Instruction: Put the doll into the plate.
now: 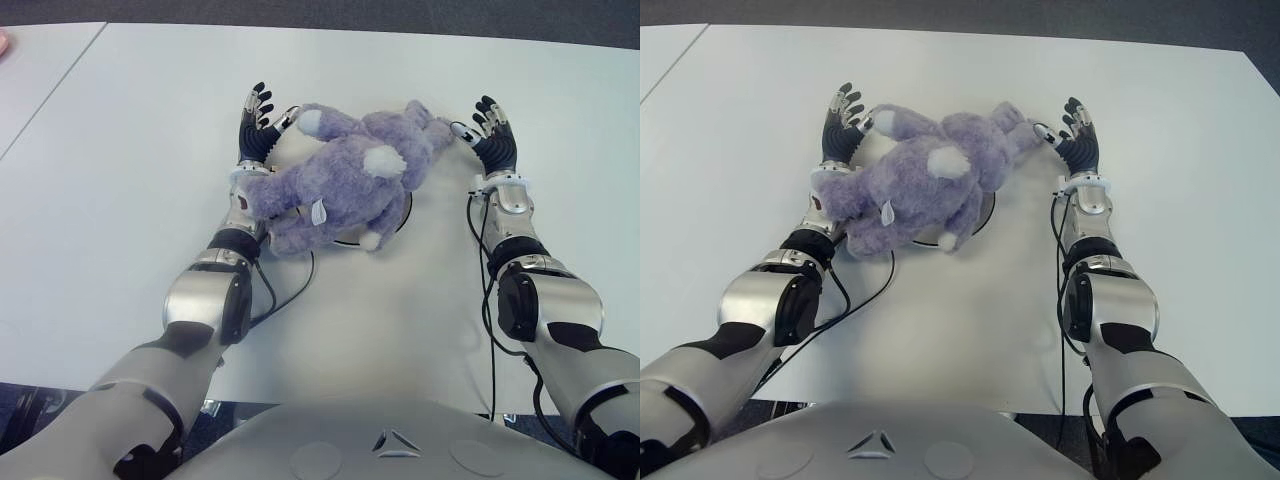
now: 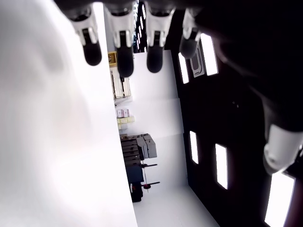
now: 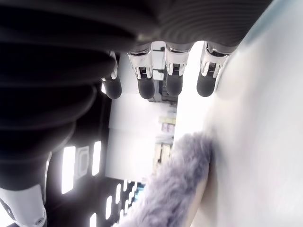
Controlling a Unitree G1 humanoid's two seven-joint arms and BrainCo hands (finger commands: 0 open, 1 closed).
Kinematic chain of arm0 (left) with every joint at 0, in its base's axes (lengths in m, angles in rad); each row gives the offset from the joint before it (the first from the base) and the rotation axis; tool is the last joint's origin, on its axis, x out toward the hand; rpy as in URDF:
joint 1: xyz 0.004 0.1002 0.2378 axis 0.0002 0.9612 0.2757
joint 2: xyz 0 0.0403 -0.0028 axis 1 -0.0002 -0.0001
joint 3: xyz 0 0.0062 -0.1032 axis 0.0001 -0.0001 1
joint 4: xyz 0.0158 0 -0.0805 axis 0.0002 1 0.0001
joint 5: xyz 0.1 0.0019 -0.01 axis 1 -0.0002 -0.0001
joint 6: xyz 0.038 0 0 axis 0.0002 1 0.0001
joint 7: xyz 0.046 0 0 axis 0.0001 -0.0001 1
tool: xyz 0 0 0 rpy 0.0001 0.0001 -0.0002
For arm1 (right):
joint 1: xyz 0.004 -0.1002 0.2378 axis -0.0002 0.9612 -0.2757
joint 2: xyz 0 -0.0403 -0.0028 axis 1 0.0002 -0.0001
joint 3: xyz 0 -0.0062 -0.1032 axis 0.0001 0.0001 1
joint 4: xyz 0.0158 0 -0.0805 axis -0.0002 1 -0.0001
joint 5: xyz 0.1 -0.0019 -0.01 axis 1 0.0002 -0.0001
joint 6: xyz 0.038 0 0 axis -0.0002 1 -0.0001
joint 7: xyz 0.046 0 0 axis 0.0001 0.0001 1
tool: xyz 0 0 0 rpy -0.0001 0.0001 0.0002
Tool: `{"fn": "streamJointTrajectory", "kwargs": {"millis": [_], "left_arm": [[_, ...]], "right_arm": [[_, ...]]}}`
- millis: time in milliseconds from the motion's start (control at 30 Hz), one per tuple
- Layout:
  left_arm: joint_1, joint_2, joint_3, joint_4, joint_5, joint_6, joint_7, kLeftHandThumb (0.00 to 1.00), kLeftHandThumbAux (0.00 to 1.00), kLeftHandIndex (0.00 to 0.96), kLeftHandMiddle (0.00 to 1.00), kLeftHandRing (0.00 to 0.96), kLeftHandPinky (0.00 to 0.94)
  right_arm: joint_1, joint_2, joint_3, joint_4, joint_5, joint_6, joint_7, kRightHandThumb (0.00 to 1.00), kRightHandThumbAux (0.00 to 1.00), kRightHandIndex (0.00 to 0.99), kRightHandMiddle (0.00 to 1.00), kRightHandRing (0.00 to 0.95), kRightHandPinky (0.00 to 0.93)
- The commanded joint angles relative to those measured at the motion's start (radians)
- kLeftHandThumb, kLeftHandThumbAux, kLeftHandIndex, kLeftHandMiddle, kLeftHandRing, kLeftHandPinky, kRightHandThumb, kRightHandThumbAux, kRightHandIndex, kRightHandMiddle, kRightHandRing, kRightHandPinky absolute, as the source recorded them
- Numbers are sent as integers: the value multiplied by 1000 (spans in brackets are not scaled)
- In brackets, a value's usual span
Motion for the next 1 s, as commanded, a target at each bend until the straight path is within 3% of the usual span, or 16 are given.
{"fn": "streamJointTrajectory", "kwargs": {"millis": [33,467,1000], "left_arm": [[300,-81,-2,162,-6,50,-42,0,522,75,133,138,162],[312,-80,0,159,-24,22,-49,0,484,63,116,121,150],[319,-80,34,158,-74,35,-66,0,518,82,143,142,150]], "right_arm": [[187,127,7,98,-17,153,-26,0,648,42,32,24,30],[241,171,49,91,-68,109,-163,0,667,5,25,37,70],[332,205,62,97,-92,73,-188,0,658,0,22,47,85]]}}
